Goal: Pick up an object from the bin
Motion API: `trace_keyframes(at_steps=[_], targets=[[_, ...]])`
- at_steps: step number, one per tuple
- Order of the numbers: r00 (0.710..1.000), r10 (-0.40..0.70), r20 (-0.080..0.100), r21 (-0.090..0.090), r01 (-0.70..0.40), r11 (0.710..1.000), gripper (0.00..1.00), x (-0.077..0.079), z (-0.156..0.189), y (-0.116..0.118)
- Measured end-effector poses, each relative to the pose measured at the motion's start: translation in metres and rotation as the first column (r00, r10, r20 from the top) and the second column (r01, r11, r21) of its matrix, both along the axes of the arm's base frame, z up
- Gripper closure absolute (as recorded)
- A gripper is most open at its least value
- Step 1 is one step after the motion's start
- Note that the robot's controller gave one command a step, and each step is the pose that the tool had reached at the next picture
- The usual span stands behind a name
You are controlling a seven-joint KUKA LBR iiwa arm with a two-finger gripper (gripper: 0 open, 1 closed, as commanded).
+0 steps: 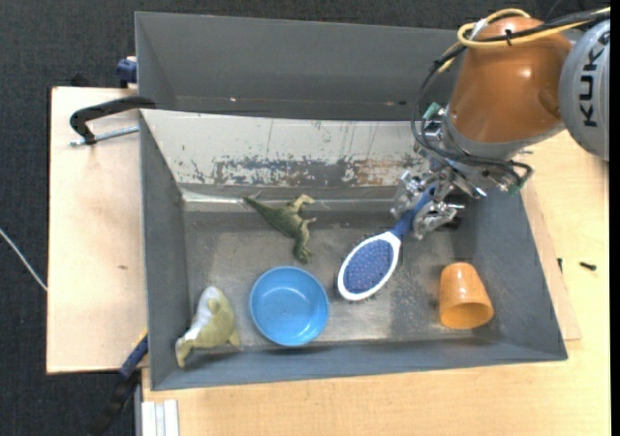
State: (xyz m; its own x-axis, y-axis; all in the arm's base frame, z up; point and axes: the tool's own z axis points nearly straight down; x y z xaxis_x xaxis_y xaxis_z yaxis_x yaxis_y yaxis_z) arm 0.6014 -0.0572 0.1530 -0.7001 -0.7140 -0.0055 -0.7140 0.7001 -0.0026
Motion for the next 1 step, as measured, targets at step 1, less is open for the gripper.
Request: trace_keyframes(at_steps=[1], targets=[[0.998,-0.067,0.010,-0.001,0.067,0.998,1.00,-0.0072,0.1667,0.0003]])
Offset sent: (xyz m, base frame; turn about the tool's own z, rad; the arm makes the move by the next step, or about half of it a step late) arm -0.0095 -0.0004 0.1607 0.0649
